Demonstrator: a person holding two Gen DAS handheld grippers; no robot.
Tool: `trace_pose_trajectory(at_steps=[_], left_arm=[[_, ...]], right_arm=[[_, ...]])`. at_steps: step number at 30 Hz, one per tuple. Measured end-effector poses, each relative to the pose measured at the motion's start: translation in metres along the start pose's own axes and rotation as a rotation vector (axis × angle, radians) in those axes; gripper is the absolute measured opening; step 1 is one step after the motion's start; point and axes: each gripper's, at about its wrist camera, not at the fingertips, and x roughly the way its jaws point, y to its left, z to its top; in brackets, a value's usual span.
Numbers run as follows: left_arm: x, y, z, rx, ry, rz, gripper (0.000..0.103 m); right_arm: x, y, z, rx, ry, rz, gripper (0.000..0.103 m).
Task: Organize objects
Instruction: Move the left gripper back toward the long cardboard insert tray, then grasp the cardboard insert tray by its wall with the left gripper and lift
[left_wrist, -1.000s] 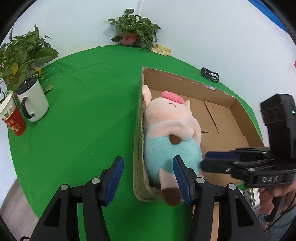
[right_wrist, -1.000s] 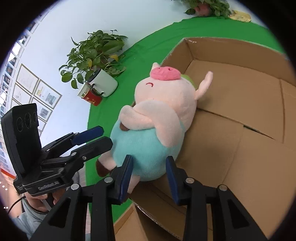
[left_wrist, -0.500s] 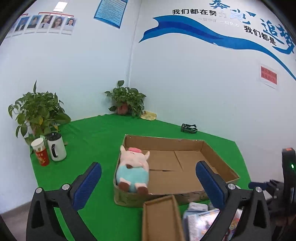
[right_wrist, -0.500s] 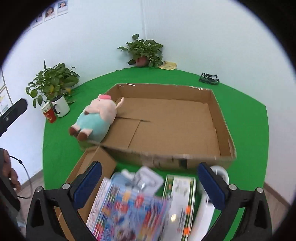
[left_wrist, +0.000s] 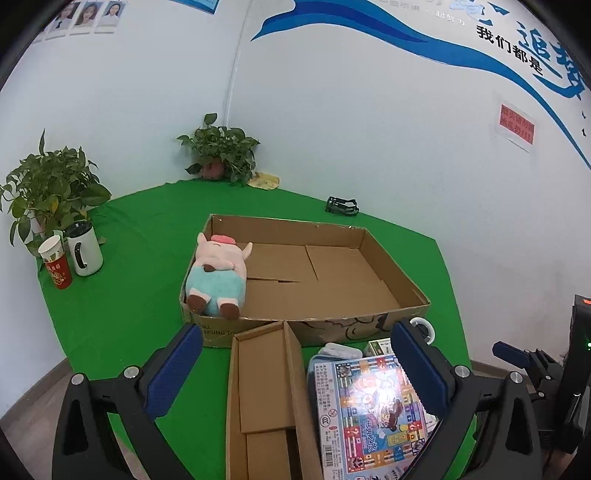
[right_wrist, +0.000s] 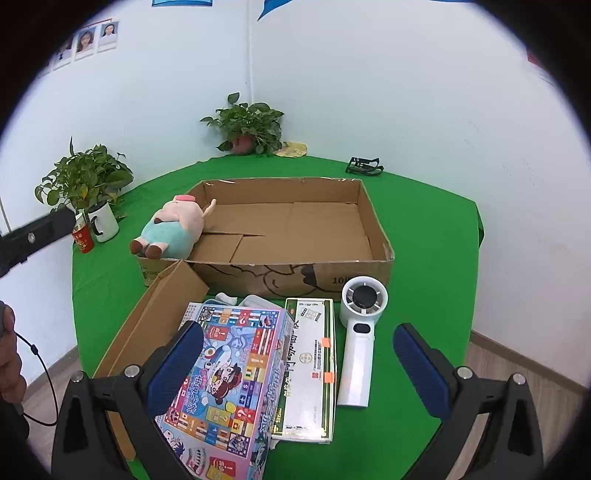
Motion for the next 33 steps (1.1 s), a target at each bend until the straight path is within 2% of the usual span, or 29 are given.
trace_pose_trajectory(at_steps=[5, 12, 15, 26, 31, 33], left_arm=[[0.01, 0.007, -0.012, -0.006, 0.036, -0.033, 0.102], [0.017, 0.023, -0.022, -0.025, 0.068, -0.069, 0.101], [0.023, 0.033, -0.024, -0.043, 0.096, -0.095, 0.101], [0.031, 0.07, -0.041, -0.105, 0.126, -0.107, 0.097], [0.038, 0.081, -0.056, -0.123, 0.177, -0.126, 0.097], [0.04, 0.09, -0.065, -0.143, 0.2, -0.13, 0.094]], right_arm=[[-0.002, 0.007, -0.002, 0.002, 0.009, 0.008, 0.102], [0.011, 0.037, -0.005, -0.058, 0.069, 0.024, 0.102], [0.013, 0.052, -0.006, -0.095, 0.064, 0.012, 0.102], [0.019, 0.078, -0.007, -0.136, 0.078, 0.022, 0.102], [0.006, 0.084, -0.011, -0.138, 0.035, 0.084, 0.101], [0.003, 0.091, -0.016, -0.16, 0.044, 0.117, 0.101]])
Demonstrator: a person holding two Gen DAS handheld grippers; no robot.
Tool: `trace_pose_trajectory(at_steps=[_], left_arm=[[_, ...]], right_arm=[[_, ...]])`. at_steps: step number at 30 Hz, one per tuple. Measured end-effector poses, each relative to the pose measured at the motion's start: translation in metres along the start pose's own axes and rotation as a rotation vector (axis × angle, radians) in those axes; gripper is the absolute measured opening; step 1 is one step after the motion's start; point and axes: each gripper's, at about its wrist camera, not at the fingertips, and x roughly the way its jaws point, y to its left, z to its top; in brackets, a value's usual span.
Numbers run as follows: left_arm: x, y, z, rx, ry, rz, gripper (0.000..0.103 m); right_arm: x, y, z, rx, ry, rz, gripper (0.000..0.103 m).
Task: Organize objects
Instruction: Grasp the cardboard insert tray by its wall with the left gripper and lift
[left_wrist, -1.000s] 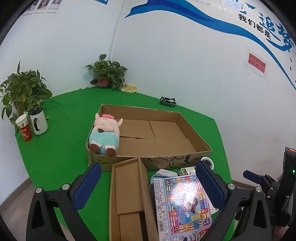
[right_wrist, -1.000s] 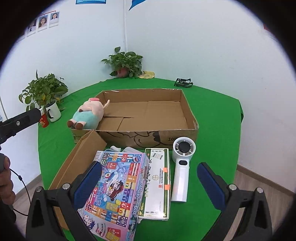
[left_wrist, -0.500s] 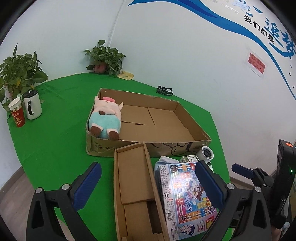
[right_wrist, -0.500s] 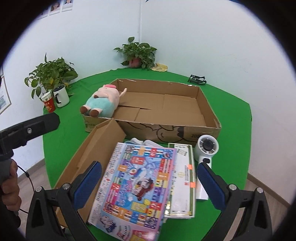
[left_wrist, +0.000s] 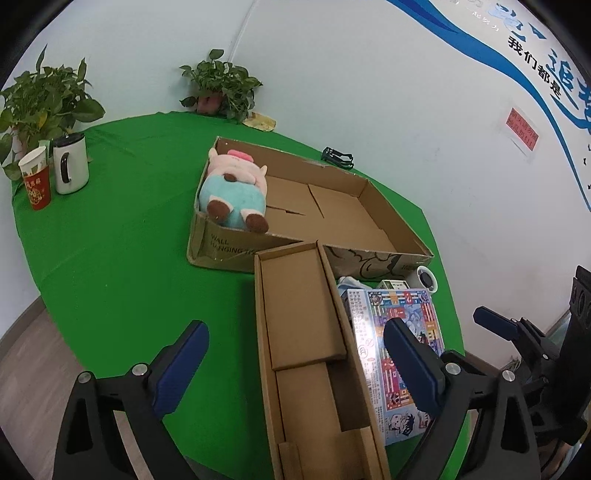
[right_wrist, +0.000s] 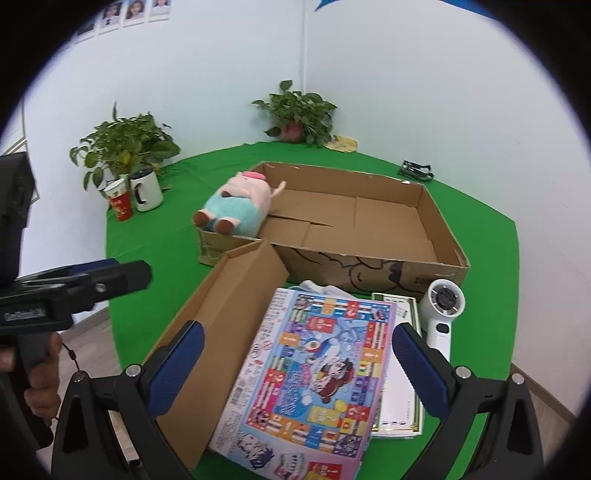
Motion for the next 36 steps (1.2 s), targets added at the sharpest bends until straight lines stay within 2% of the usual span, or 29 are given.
trace_pose_trajectory(at_steps=[2, 3, 7, 8, 11, 13, 15, 20, 22, 23, 24, 28, 30, 31, 36], left_arm=[[0.006, 0.012, -0.008, -0.03, 0.039, -0.021, 0.093], [0.008, 0.015, -0.011, -0.041, 0.054, -0.029, 0.088], [0.019, 0.028, -0.026, -0.083, 0.126, -0.09, 0.08], [0.022, 0.03, -0.03, -0.087, 0.145, -0.112, 0.075], [0.032, 0.032, -0.037, -0.089, 0.182, -0.131, 0.068], [0.038, 0.033, -0.04, -0.091, 0.21, -0.136, 0.062], [0.045, 0.035, -0.043, -0.101, 0.244, -0.155, 0.054], [0.058, 0.035, -0.047, -0.113, 0.287, -0.184, 0.044], [0.061, 0.034, -0.05, -0.117, 0.3, -0.192, 0.042], [0.063, 0.033, -0.051, -0.116, 0.308, -0.194, 0.038], [0.064, 0.032, -0.053, -0.115, 0.315, -0.194, 0.034], [0.066, 0.031, -0.058, -0.126, 0.328, -0.179, 0.03], [0.066, 0.033, -0.058, -0.138, 0.325, -0.16, 0.018], [0.066, 0.033, -0.059, -0.137, 0.324, -0.15, 0.016], [0.062, 0.02, -0.059, -0.093, 0.304, -0.096, 0.016]], right_arm=[[0.003, 0.01, -0.004, -0.025, 0.028, 0.046, 0.101], [0.005, 0.016, -0.006, -0.038, 0.048, 0.066, 0.101], [0.019, 0.044, -0.013, -0.106, 0.126, 0.117, 0.093], [0.021, 0.049, -0.015, -0.113, 0.139, 0.127, 0.091], [0.029, 0.063, -0.02, -0.143, 0.176, 0.146, 0.08], [0.033, 0.067, -0.022, -0.148, 0.196, 0.139, 0.066], [0.039, 0.066, -0.023, -0.129, 0.219, 0.128, 0.059], [0.043, 0.07, -0.027, -0.124, 0.243, 0.133, 0.05], [0.046, 0.072, -0.027, -0.132, 0.254, 0.132, 0.037], [0.048, 0.073, -0.028, -0.133, 0.262, 0.126, 0.034], [0.049, 0.073, -0.029, -0.136, 0.27, 0.114, 0.032], [0.054, 0.067, -0.032, -0.111, 0.293, 0.11, 0.026], [0.054, 0.064, -0.033, -0.095, 0.297, 0.117, 0.026], [0.054, 0.063, -0.034, -0.09, 0.296, 0.119, 0.026], [0.053, 0.058, -0.036, -0.056, 0.292, 0.133, 0.024]])
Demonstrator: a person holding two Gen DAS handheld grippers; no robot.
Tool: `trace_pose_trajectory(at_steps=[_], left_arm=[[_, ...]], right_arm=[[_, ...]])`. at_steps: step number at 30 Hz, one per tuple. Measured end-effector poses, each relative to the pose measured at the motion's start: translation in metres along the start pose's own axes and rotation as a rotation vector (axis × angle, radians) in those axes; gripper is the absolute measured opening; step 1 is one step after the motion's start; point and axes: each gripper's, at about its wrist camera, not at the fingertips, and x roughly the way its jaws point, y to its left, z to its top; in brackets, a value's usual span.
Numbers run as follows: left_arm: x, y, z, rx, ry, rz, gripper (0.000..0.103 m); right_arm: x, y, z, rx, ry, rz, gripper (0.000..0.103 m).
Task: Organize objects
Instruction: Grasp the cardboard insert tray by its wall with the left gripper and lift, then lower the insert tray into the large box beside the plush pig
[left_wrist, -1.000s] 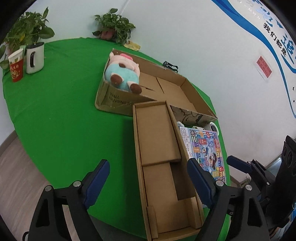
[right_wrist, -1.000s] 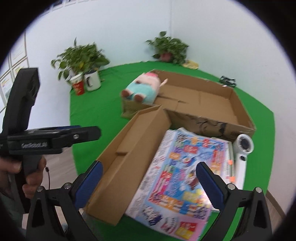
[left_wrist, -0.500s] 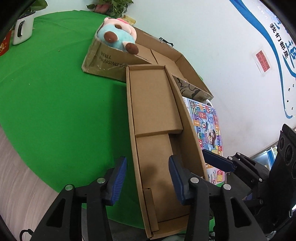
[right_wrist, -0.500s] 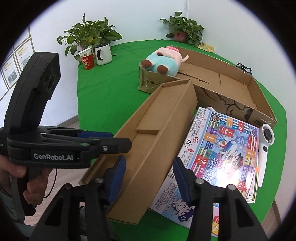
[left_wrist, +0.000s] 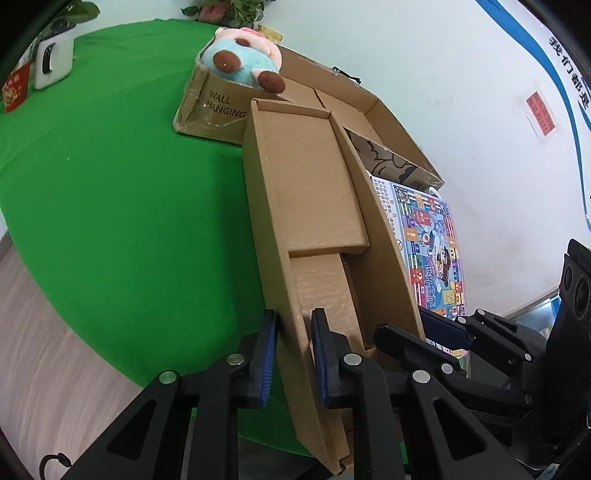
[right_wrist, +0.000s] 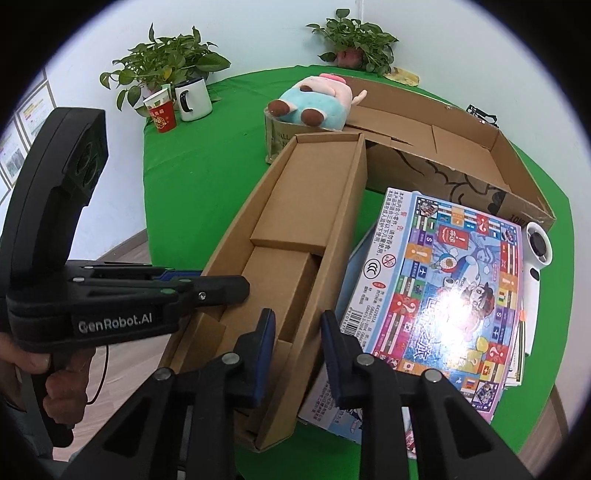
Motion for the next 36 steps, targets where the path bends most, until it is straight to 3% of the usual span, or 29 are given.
trace_pose_trajectory(at_steps=[6, 15, 19, 22, 27, 36], left_arm=[[-0.023, -0.025, 0.004, 0.043, -0.07, 0.059, 0.014], [-0.07, -0.086, 0.024, 0.161, -0.248, 0.161, 0.012], [-0.066, -0.11, 0.043, 0.205, -0.27, 0.186, 0.011], [-0.057, -0.127, 0.064, 0.234, -0.29, 0.201, 0.01], [-0.052, -0.146, 0.112, 0.245, -0.316, 0.165, 0.01], [-0.03, -0.168, 0.212, 0.305, -0.33, 0.204, 0.01]], right_arm=[[-0.021, -0.005, 0.001, 0.019, -0.092, 0.039, 0.023], [-0.069, -0.023, 0.005, 0.045, -0.291, 0.059, 0.023], [-0.078, -0.042, 0.018, 0.08, -0.343, 0.05, 0.023], [-0.081, -0.051, 0.032, 0.047, -0.377, 0.019, 0.023], [-0.082, -0.08, 0.061, 0.098, -0.411, 0.025, 0.023], [-0.07, -0.124, 0.13, 0.149, -0.434, 0.028, 0.023]])
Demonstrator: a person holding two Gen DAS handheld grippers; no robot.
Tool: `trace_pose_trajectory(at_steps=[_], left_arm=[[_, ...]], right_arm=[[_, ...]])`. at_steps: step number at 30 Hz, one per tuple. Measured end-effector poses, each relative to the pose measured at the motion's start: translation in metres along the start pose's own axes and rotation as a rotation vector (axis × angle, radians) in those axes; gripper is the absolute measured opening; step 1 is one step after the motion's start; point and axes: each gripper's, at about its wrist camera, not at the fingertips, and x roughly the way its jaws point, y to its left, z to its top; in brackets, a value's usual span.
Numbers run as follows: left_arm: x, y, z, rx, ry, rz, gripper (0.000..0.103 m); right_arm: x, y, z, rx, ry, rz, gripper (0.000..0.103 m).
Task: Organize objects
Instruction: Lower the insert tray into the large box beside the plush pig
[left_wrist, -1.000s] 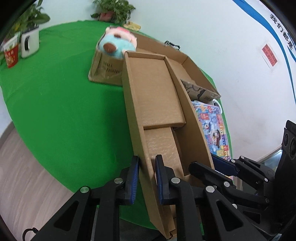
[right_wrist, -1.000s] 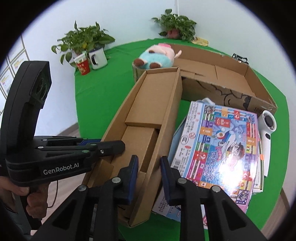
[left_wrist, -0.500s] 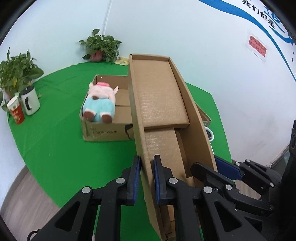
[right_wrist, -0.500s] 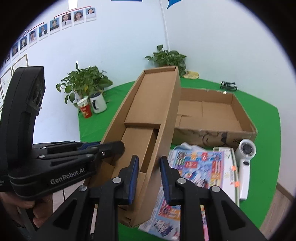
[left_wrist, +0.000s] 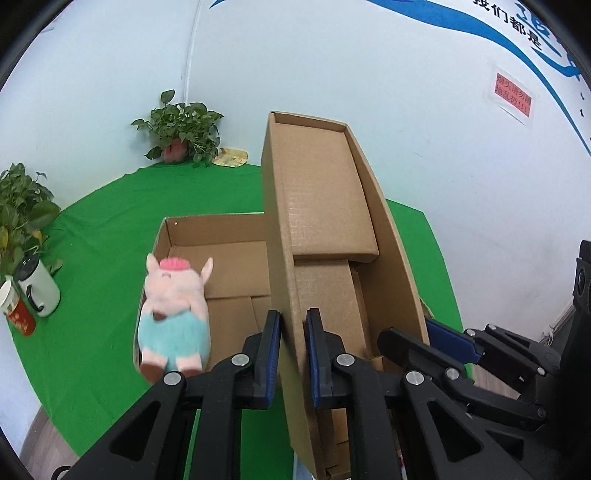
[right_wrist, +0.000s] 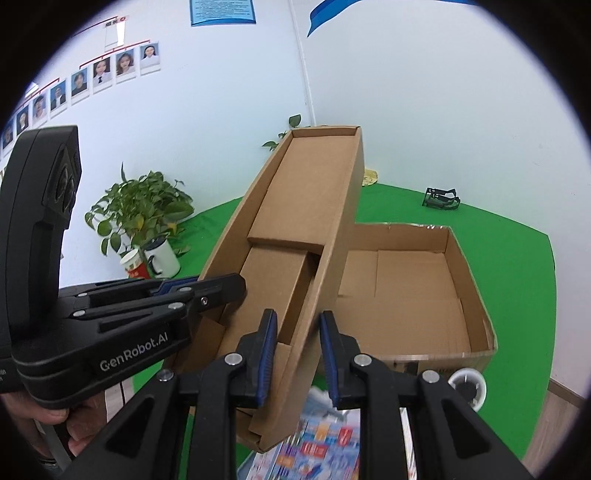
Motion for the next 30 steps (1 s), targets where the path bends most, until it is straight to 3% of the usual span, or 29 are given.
trace_pose_trajectory(at_steps=[4, 11, 25, 30], left_arm=[[0.038, 0.008, 0.037, 0.0, 0.042, 0.02, 0.01], [0.096, 0.038, 0.067, -0.038, 0.099, 0.075, 0.01], [0.194, 0.102, 0.0, -0.145, 0.304, 0.167, 0.01], [0.199, 0.106, -0.018, -0.139, 0.306, 0.171, 0.014]], right_arm=[[0.029, -0.014, 0.033, -0.007, 0.008, -0.001, 0.022], [0.095, -0.039, 0.055, 0.072, 0.131, 0.089, 0.022], [0.206, -0.047, 0.005, 0.153, 0.402, 0.195, 0.022], [0.217, -0.05, -0.002, 0.185, 0.443, 0.216, 0.021]])
